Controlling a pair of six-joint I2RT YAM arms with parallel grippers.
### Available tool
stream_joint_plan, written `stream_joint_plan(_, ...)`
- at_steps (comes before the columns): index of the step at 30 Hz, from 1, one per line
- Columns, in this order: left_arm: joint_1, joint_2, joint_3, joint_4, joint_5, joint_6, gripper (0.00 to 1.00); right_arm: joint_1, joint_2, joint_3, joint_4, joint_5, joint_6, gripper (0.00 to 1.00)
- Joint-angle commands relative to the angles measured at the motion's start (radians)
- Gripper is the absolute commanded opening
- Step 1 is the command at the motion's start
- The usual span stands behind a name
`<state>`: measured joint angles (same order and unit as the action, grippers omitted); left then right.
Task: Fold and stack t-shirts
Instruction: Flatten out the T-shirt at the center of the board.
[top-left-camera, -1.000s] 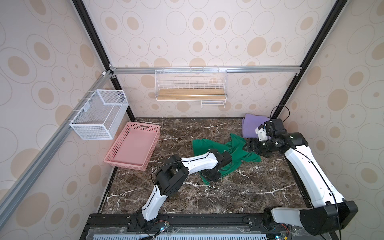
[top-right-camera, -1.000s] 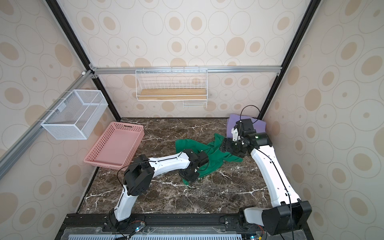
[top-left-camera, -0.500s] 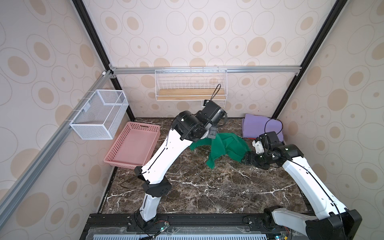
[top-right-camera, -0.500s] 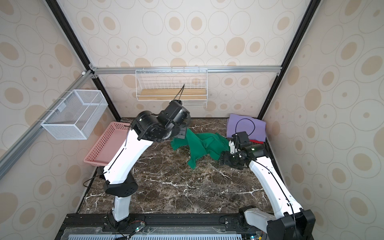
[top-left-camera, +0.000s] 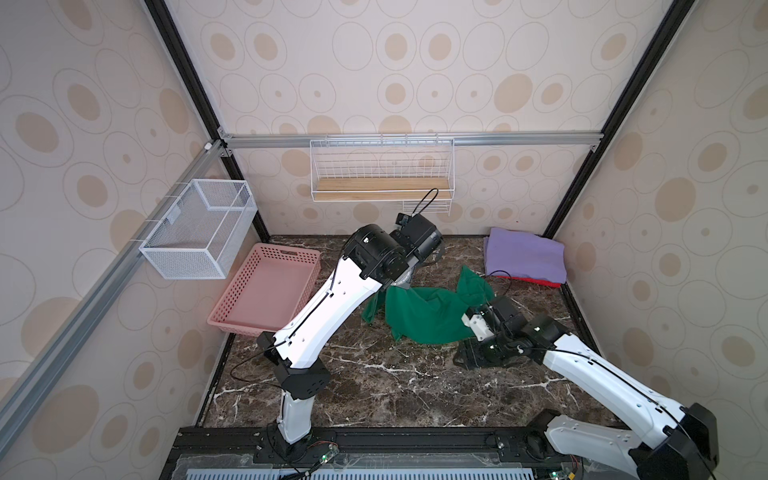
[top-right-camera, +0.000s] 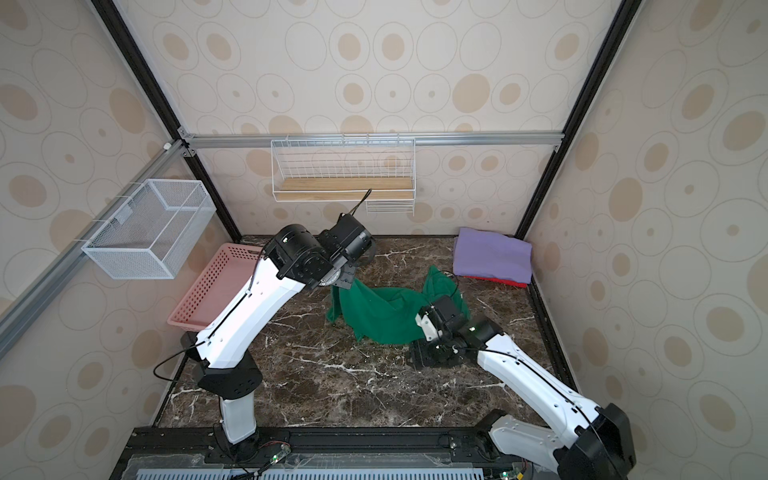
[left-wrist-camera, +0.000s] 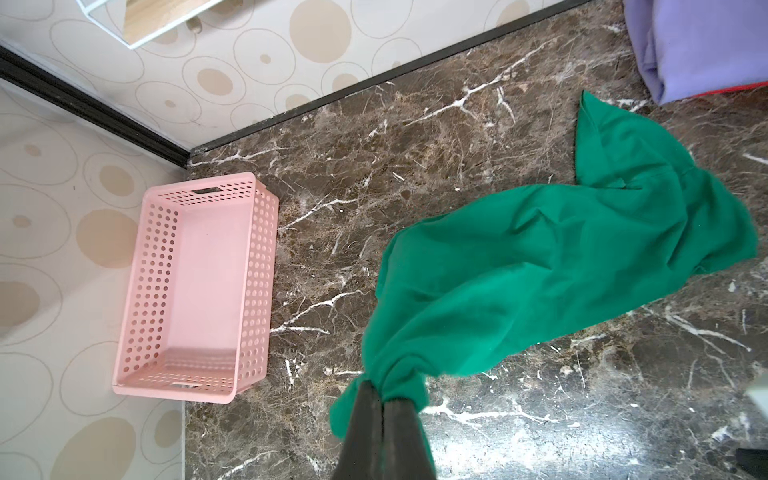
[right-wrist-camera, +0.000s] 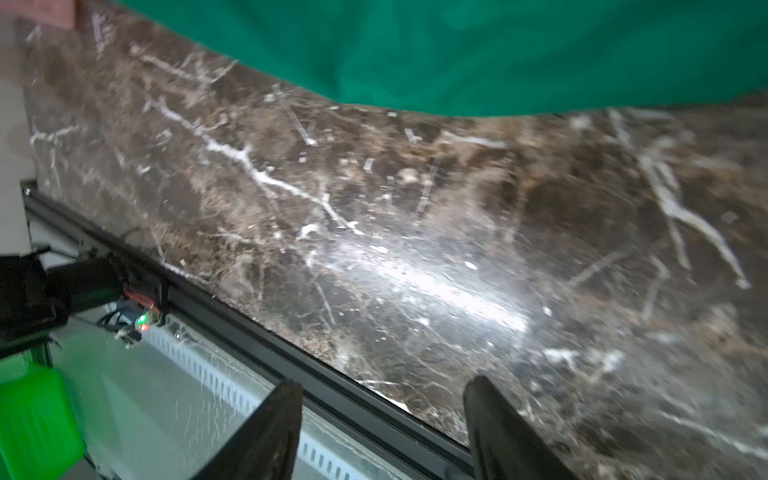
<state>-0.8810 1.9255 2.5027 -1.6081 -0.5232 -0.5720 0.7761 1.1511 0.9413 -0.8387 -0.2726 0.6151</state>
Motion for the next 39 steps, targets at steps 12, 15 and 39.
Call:
stream_joint_plan(12, 0.029, -0.016, 0.181, 0.108, -0.169, 0.106, 0.00, 0.311, 0.352, 0.041, 0.377, -0.027, 0.058, 0.58)
stream_joint_plan(15, 0.034, -0.079, 0.112, 0.253, -0.180, 0.191, 0.00, 0.311, 0.409, 0.084, 0.364, -0.017, 0.020, 0.58)
stream_joint_plan(39, 0.035, -0.169, 0.001, 0.223, -0.159, 0.201, 0.00, 0.036, 0.642, 0.424, 0.410, 0.127, 0.121, 0.60)
